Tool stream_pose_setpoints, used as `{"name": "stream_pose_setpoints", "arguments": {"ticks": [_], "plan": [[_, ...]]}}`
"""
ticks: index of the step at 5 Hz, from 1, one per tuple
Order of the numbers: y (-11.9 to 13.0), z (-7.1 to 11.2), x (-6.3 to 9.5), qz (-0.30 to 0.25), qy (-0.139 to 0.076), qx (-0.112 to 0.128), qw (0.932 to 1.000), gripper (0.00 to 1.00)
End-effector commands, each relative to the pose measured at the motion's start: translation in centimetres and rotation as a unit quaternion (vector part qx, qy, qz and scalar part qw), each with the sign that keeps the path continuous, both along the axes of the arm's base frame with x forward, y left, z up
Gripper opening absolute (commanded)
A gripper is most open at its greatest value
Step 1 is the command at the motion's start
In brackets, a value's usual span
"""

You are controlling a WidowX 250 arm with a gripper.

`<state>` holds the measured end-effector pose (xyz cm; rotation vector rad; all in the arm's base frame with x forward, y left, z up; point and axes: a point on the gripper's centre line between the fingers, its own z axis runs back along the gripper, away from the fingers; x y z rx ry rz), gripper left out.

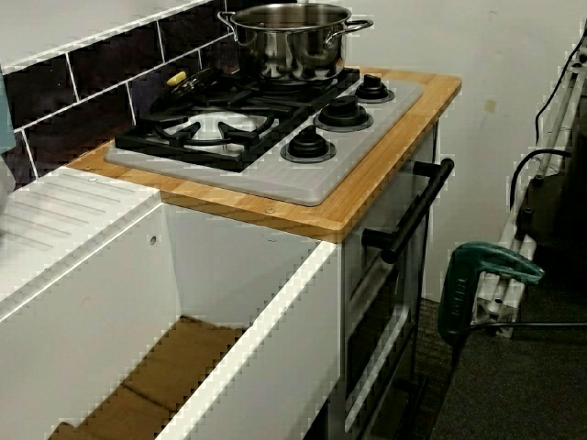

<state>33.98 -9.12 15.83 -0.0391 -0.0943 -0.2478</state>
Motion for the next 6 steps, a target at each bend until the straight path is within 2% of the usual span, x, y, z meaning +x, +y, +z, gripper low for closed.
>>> {"name": "stream_pose_setpoints", "arguments": {"ticks": [1, 4, 6], "plan": [[-2.1, 0.4, 0.2, -0.007, -0.018, 0.011, 0.9998, 0.00], [-3.0, -1.4, 0.3, -0.001, -0.003, 0.012, 0.9999, 0.00], [-2.4, -2.1, 1.2, 0.015, 0.010, 0.009, 0.9998, 0.00]]}}
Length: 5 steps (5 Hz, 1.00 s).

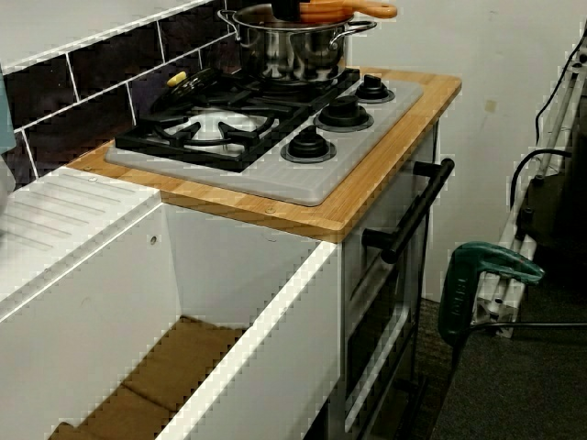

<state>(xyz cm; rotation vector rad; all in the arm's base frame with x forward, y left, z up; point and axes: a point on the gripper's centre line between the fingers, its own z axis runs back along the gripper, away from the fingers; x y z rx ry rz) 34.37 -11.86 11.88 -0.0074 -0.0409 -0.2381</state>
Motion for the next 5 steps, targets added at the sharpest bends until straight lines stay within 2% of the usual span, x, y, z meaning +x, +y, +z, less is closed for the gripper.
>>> {"name": "stream_pose_setpoints", "arguments": {"ticks": [1, 3, 4, 5], "plan": [[0.84, 1.95, 1.18, 0.017, -0.012, -0.012, 0.9997, 0.00], [1.47, 2.26, 1.42, 0.027, -0.007, -0.015, 0.9995, 0.00], [1.56, 2.40, 1.26, 0.025, -0.007, -0.015, 0.9995, 0.22], [1.60, 2.47, 1.13, 0.023, -0.008, -0.012, 0.9996, 1.00]]}}
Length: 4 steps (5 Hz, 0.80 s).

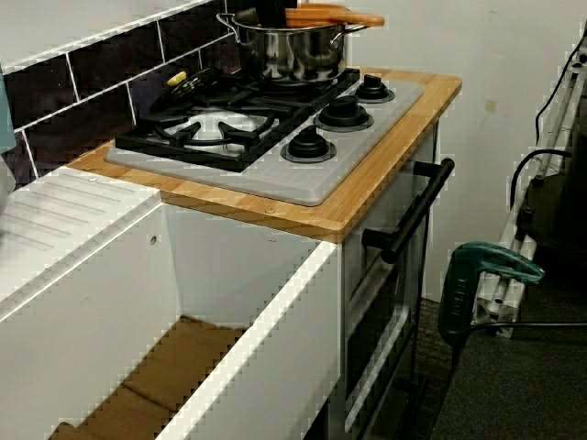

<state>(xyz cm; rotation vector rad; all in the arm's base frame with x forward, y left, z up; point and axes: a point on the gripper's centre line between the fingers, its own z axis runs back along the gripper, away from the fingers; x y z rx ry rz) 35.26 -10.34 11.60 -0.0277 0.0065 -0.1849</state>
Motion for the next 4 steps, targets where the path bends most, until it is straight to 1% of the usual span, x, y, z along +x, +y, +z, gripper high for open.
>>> {"name": "stream_pose_setpoints", "arguments": {"ticks": [1, 4], "plan": [[0.07, 2.76, 0.11, -0.003, -0.034, -0.002, 0.9994, 1.00], [0.35, 3.70, -0.13, -0.004, -0.043, -0.008, 0.9990, 1.00]]}}
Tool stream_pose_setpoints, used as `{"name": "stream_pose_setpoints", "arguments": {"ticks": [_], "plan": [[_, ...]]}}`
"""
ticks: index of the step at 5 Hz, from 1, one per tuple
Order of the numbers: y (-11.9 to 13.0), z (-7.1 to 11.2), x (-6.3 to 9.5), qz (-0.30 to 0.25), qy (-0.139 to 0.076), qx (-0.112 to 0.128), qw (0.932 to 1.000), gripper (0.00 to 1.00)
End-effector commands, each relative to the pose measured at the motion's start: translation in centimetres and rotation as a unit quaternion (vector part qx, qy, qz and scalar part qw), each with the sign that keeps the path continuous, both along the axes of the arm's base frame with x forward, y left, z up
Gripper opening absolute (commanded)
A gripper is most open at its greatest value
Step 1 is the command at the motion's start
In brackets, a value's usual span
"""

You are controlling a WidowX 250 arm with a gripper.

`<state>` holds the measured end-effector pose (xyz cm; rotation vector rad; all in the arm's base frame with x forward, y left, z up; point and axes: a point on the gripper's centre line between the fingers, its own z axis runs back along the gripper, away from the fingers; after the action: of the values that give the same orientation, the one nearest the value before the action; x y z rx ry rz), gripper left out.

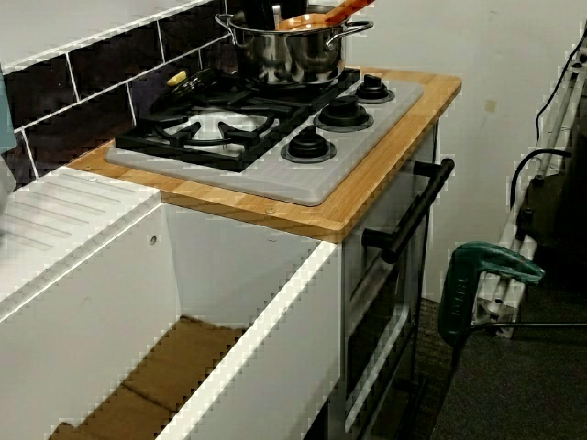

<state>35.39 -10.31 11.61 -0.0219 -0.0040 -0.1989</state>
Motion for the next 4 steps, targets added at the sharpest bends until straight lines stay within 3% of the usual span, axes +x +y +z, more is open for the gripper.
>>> {"name": "stream_pose_setpoints", "arguments": {"ticks": [1, 3, 4], "plan": [[0.2, 4.3, -0.6, -0.003, -0.049, -0.014, 0.9987, 1.00], [-1.0, 5.5, -1.4, -0.006, -0.090, 0.023, 0.9957, 1.00], [-1.0, 6.3, -2.3, -0.007, -0.096, 0.022, 0.9951, 1.00]]}}
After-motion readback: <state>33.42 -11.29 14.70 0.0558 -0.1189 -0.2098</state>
